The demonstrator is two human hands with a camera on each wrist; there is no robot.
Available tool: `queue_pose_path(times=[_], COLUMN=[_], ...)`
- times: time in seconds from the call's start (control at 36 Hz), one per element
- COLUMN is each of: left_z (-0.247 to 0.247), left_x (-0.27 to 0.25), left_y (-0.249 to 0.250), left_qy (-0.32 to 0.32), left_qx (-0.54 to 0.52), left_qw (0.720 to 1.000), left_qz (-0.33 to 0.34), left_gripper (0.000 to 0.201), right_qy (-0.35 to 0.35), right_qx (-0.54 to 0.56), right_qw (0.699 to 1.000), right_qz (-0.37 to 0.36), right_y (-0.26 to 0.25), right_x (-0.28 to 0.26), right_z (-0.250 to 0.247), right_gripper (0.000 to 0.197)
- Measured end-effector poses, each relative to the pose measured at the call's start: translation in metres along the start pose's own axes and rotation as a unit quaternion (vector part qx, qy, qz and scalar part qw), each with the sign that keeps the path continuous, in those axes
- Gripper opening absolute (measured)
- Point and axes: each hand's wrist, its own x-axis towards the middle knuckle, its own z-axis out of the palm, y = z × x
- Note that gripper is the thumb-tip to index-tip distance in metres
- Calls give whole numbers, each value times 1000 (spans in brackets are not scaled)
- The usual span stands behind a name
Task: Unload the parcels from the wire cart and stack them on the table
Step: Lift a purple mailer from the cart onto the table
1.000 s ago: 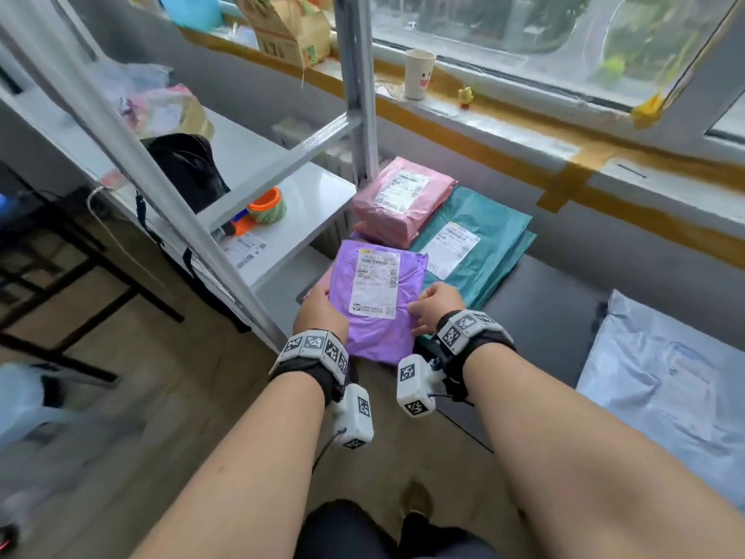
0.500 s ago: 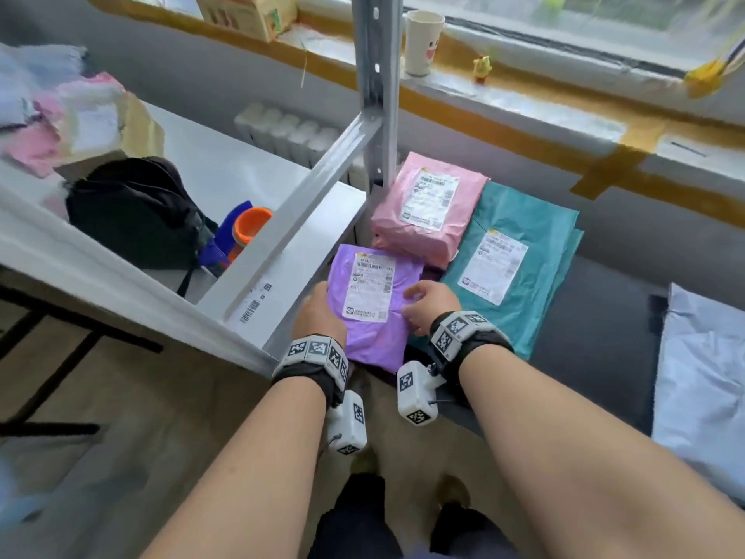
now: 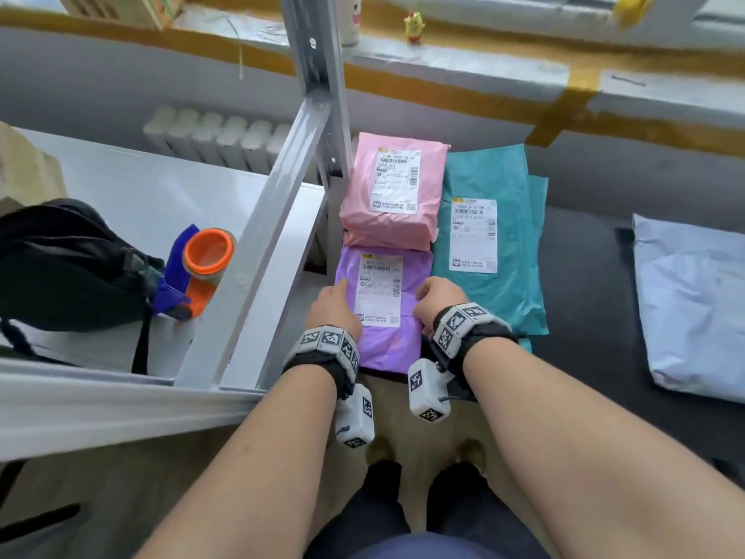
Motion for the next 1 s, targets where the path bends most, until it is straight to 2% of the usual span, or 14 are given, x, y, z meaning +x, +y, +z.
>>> queue_pose_path(times=[0.19, 0.31, 0.44, 0.61, 0.69, 0.78, 0.86, 1.0], left_z=[9, 8, 5, 14, 23, 30, 38, 47], left_x=[15, 15, 6, 6, 8, 10, 14, 19], left_y=[-3, 2, 17, 34, 43, 50, 54, 57], left_qy=[-56, -48, 4, -35, -46, -65, -84, -109], left_qx=[48, 57, 116, 157, 170, 172, 194, 240], left_qw=[997, 997, 993, 982, 976, 972, 967, 954], left_qz=[35, 37, 31, 98, 129, 143, 143, 144], left_gripper=[66, 69, 77, 71, 65, 59, 62, 70], right_qy=[-22, -18, 62, 216, 194, 133, 91, 82], right_qx=[-53, -6, 52, -34, -86, -85, -62, -31], right_qw=[998, 1000, 997, 976, 977, 987, 993, 990], right_qz=[-5, 6, 5, -9, -8, 12, 46, 113], right_y=[5, 6, 12, 29, 39, 47, 53, 60], right_x=[0, -2, -5, -5, -1, 4, 5, 3], right_z=[-3, -5, -19, -37, -37, -35, -32, -31], right_gripper=[30, 25, 24, 37, 57, 64, 69, 81])
